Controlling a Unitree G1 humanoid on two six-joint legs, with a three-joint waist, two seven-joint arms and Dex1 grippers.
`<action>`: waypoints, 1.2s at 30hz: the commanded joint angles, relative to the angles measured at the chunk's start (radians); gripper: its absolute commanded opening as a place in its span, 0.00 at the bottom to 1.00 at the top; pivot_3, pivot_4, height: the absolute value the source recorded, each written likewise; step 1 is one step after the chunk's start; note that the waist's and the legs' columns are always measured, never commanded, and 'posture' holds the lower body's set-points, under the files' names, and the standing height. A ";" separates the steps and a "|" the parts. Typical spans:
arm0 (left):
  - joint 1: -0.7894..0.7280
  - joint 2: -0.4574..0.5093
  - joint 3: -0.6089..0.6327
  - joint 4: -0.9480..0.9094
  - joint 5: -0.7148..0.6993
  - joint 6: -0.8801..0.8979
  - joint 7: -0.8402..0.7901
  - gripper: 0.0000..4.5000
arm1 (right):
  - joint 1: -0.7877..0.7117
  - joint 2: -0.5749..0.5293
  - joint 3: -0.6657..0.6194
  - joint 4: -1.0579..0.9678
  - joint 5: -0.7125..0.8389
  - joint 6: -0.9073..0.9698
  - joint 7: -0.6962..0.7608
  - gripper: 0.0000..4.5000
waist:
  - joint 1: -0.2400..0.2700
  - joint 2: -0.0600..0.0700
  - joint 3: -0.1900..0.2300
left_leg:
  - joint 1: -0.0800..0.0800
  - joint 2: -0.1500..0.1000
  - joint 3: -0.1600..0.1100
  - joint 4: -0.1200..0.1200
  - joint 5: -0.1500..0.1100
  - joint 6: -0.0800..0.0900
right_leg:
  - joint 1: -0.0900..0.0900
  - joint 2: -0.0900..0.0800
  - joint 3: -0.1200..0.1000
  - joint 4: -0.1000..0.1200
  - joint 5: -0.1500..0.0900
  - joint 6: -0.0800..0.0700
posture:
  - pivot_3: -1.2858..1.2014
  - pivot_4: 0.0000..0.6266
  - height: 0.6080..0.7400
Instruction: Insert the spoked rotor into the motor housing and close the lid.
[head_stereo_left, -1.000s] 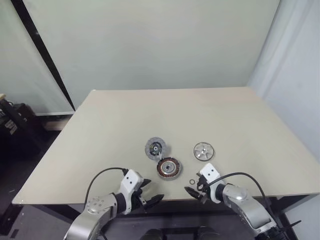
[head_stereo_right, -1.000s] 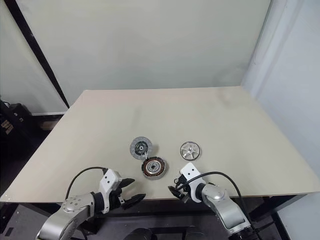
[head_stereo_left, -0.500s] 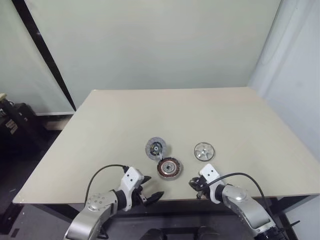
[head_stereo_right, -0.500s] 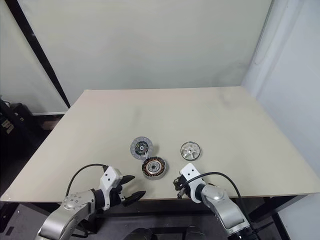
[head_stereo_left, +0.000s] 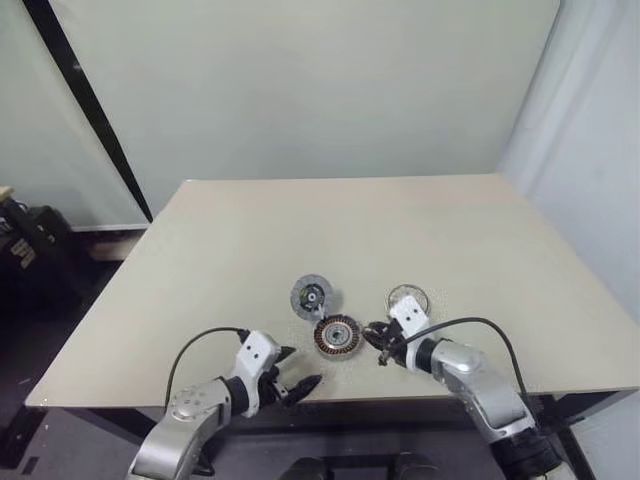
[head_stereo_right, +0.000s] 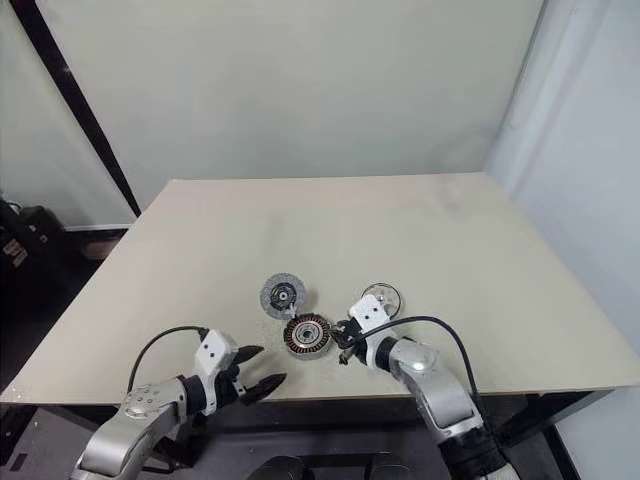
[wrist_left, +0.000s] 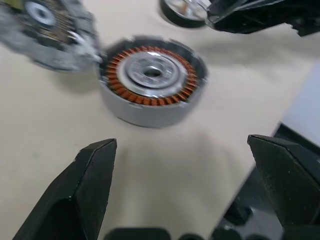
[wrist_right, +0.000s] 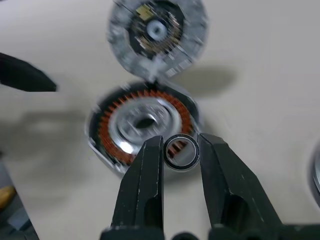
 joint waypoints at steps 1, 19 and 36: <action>-0.015 -0.005 0.030 -0.014 -0.015 -0.025 0.002 1.00 | -0.074 0.039 0.026 0.033 -0.010 -0.002 -0.001 0.15 | 0.000 0.000 0.000 | 0.000 0.000 0.000 0.000 0.000 0.000 | 0.000 0.000 0.000 0.000 0.000 0.000 | 0.52 0.00 1.00; 0.014 0.024 0.016 -0.049 0.020 -0.042 -0.003 1.00 | -0.179 0.148 0.061 0.266 -0.061 -0.074 -0.019 0.15 | -0.005 0.000 0.000 | 0.003 -0.001 0.000 0.000 0.000 0.000 | 0.000 0.002 0.000 0.005 0.001 -0.001 | 0.52 0.00 1.00; 0.021 0.023 0.015 -0.052 0.019 -0.044 0.004 1.00 | -0.210 0.178 0.061 0.358 -0.091 -0.112 -0.011 0.15 | -0.022 0.000 0.000 | 0.009 0.001 0.006 0.000 0.000 -0.001 | 0.000 0.000 0.004 0.013 0.001 -0.002 | 0.52 0.00 1.00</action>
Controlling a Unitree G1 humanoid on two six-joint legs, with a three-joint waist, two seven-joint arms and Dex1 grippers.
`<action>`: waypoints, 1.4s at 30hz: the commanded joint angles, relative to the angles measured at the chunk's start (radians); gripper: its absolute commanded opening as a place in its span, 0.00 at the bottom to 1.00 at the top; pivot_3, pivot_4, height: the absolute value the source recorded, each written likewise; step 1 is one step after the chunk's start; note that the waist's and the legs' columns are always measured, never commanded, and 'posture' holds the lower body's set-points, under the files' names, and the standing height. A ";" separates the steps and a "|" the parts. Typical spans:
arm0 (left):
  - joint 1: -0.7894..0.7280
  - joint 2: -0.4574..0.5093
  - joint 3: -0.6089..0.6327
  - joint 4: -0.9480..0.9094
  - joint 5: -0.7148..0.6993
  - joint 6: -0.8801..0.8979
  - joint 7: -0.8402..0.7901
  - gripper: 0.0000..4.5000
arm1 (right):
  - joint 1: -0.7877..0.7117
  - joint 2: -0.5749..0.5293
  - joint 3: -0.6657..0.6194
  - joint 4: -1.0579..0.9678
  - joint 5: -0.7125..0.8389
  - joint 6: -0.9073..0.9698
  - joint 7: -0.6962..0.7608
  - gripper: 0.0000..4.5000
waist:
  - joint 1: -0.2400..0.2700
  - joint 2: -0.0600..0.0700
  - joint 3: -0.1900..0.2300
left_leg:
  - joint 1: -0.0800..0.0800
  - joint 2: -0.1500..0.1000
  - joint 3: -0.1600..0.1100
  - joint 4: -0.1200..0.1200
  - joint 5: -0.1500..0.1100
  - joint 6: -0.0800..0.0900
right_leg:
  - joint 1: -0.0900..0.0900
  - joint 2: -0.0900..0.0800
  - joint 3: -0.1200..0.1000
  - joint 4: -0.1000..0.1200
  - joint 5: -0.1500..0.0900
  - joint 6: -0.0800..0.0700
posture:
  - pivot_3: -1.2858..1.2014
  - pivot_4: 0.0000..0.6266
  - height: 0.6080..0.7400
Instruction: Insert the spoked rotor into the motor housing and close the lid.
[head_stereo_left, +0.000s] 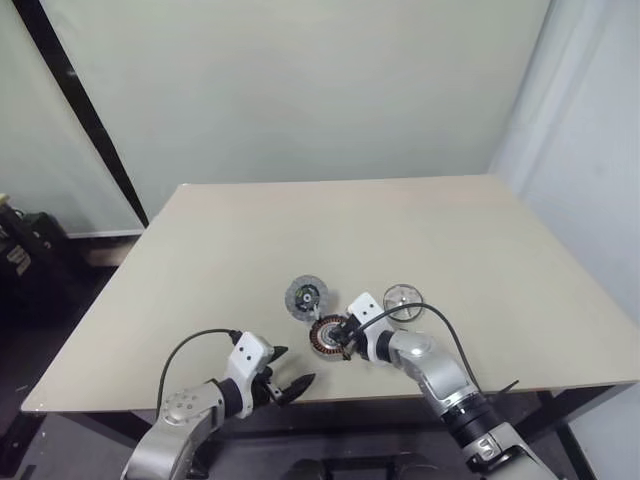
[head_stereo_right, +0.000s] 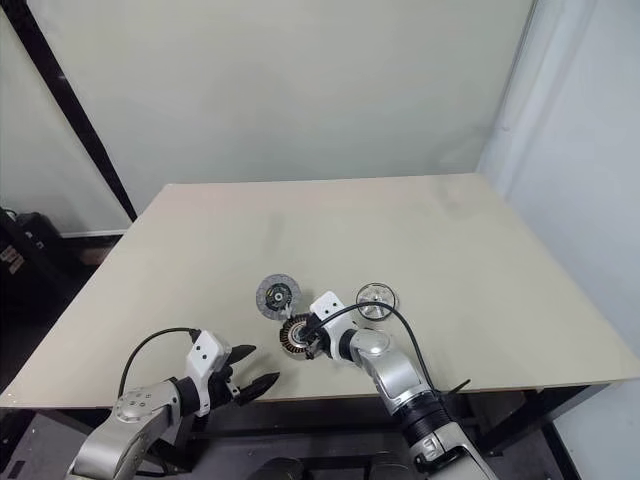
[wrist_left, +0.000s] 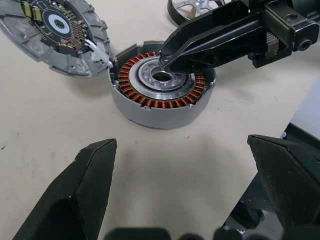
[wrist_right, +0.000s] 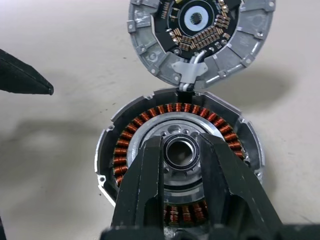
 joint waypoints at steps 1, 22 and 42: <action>-0.009 0.005 0.007 -0.042 0.007 -0.021 0.004 1.00 | -0.031 0.013 -0.004 -0.005 -0.009 -0.034 0.001 0.15 | -0.006 0.000 0.000 | 0.000 0.000 0.000 0.000 0.000 0.000 | 0.000 0.000 0.000 0.000 0.000 0.000 | 0.52 0.00 1.00; 0.021 -0.009 0.091 -0.020 -0.018 -0.046 0.032 1.00 | -0.050 0.052 0.000 0.064 -0.031 -0.067 0.012 0.15 | -0.006 0.000 0.000 | 0.001 0.000 0.000 -0.001 -0.001 -0.001 | 0.000 0.000 0.001 0.000 0.000 0.000 | 0.52 0.00 1.00; 0.019 -0.017 0.082 -0.041 -0.021 -0.033 0.056 1.00 | -0.068 0.038 -0.004 0.091 -0.039 -0.063 0.023 0.15 | -0.006 0.000 0.000 | 0.001 0.000 0.000 -0.002 -0.001 -0.002 | -0.001 0.000 0.000 0.000 0.000 0.000 | 0.52 0.00 1.00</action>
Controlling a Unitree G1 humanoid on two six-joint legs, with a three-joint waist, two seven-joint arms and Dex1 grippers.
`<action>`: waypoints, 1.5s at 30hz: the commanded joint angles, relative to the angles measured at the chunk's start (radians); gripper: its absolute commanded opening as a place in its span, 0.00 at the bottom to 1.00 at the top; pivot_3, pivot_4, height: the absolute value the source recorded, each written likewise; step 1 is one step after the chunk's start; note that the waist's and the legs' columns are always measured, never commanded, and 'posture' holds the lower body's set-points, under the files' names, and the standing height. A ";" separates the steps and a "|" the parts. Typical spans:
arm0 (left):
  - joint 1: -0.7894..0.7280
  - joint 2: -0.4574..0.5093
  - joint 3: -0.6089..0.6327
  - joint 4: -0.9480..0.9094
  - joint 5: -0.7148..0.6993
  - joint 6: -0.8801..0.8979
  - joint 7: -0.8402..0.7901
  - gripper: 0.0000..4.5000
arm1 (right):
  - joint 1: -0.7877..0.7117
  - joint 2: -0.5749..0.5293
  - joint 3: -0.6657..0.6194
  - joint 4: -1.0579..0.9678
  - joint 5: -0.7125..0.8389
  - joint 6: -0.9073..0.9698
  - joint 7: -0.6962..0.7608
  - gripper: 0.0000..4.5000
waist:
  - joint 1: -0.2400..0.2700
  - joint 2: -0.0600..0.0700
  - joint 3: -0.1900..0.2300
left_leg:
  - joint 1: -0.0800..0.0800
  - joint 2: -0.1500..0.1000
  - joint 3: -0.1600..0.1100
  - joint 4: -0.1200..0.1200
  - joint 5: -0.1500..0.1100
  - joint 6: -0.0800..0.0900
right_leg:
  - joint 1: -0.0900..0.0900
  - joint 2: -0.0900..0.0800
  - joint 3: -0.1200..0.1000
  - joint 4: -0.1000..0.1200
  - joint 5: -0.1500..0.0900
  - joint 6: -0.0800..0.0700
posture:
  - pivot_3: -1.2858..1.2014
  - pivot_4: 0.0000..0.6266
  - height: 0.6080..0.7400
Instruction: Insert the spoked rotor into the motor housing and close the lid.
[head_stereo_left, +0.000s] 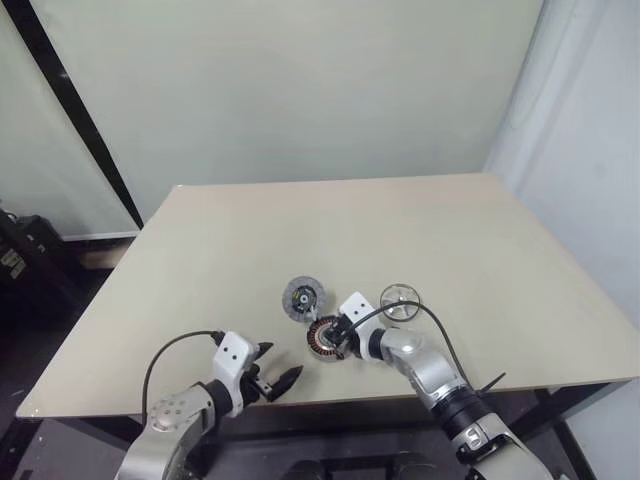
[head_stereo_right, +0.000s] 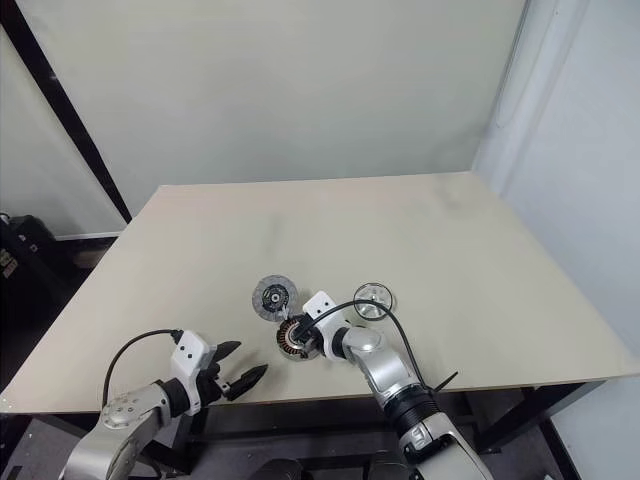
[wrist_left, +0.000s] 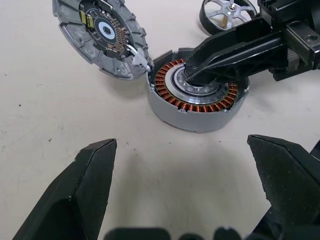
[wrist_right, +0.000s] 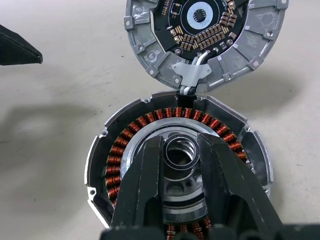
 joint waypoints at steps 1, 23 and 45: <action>-0.015 0.003 0.014 -0.040 -0.011 -0.002 -0.001 1.00 | -0.018 -0.001 -0.005 -0.023 -0.003 -0.002 0.008 0.15 | 0.000 0.000 0.000 | 0.000 0.000 0.000 0.000 0.000 0.000 | 0.000 0.000 0.000 0.000 0.000 0.000 | 0.52 0.00 1.00; -0.031 -0.001 0.003 -0.042 -0.006 0.009 -0.001 1.00 | -0.001 -0.013 0.005 -0.052 -0.006 0.028 0.025 0.15 | 0.000 0.000 0.000 | -0.001 0.000 -0.007 0.000 0.000 -0.001 | 0.000 0.000 0.000 0.000 0.000 0.000 | 0.52 0.00 1.00; -0.023 -0.002 -0.001 -0.059 -0.004 0.023 0.003 1.00 | 0.011 0.008 -0.029 -0.130 0.040 0.071 0.017 0.83 | 0.000 0.000 0.000 | -0.003 0.000 -0.009 -0.001 -0.001 -0.001 | -0.002 -0.001 -0.002 -0.001 0.000 0.000 | 0.52 0.00 1.00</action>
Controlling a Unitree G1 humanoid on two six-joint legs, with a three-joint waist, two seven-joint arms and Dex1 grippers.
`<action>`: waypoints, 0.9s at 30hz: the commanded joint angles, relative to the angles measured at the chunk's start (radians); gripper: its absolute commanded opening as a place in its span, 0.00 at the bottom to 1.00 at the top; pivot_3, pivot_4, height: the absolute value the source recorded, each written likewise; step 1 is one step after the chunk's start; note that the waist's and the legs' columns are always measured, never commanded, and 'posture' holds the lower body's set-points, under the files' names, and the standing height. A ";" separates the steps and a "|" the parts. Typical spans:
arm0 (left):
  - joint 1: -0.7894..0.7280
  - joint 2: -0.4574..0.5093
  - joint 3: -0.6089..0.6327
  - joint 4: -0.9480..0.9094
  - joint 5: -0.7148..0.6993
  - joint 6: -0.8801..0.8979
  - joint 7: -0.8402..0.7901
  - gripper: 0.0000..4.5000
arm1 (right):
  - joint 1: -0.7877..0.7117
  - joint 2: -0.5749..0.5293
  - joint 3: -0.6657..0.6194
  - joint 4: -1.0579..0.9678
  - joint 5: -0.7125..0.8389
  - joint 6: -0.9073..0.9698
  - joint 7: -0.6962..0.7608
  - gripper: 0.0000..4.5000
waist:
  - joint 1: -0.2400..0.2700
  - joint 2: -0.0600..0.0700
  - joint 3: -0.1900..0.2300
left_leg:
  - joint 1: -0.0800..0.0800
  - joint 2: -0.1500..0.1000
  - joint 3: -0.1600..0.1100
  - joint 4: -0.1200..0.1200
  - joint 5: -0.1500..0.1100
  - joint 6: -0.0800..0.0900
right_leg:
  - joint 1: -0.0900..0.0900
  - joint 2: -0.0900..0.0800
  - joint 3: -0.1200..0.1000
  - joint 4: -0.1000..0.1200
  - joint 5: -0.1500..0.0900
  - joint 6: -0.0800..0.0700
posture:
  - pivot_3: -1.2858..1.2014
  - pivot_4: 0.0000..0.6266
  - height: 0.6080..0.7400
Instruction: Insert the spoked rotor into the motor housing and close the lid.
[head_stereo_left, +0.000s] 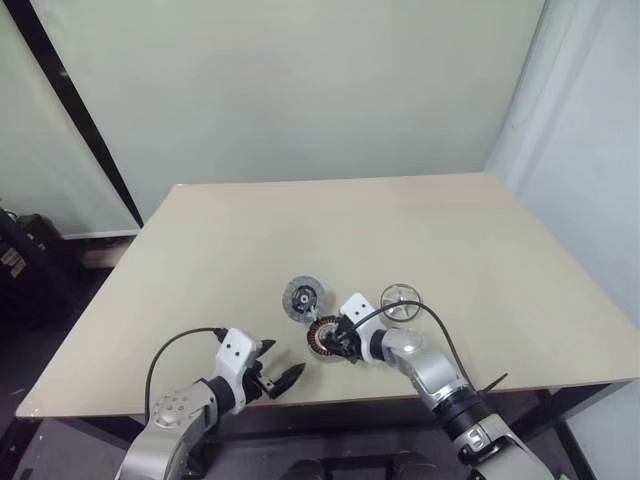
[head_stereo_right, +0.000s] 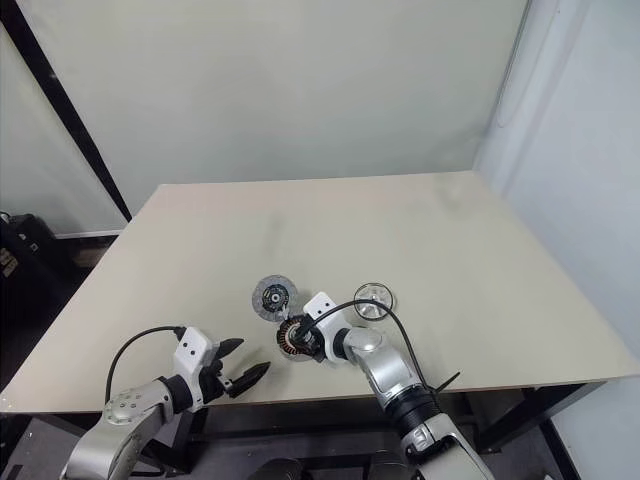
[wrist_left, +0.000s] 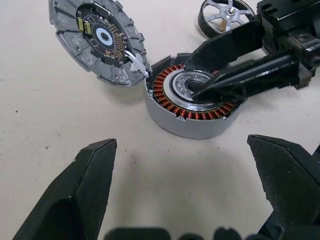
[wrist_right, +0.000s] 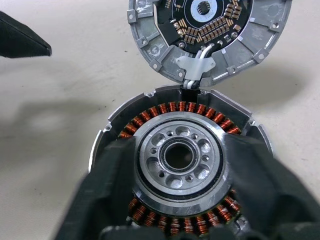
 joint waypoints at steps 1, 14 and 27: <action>-0.007 0.000 0.003 -0.045 -0.004 -0.005 0.002 1.00 | 0.000 0.009 -0.028 -0.105 0.035 0.025 0.008 0.83 | 0.000 0.000 0.000 | -0.001 0.000 0.000 0.000 0.000 0.000 | -0.001 0.000 0.000 0.000 0.000 0.000 | 0.52 0.00 1.00; -0.012 0.001 0.002 -0.044 -0.005 -0.004 0.000 1.00 | 0.013 -0.016 0.029 -0.073 -0.023 0.024 0.007 0.15 | 0.000 0.000 0.000 | -0.007 0.000 0.002 0.000 0.000 0.000 | -0.010 0.001 -0.001 0.001 0.000 0.000 | 0.52 0.00 1.00; -0.027 0.000 -0.006 -0.042 -0.005 -0.004 -0.007 1.00 | 0.020 0.005 -0.087 -0.256 0.088 0.097 0.000 0.14 | 0.000 -0.001 0.000 | -0.008 0.000 0.007 0.001 0.000 0.000 | -0.009 0.001 0.000 0.001 0.000 0.000 | 0.52 0.00 1.00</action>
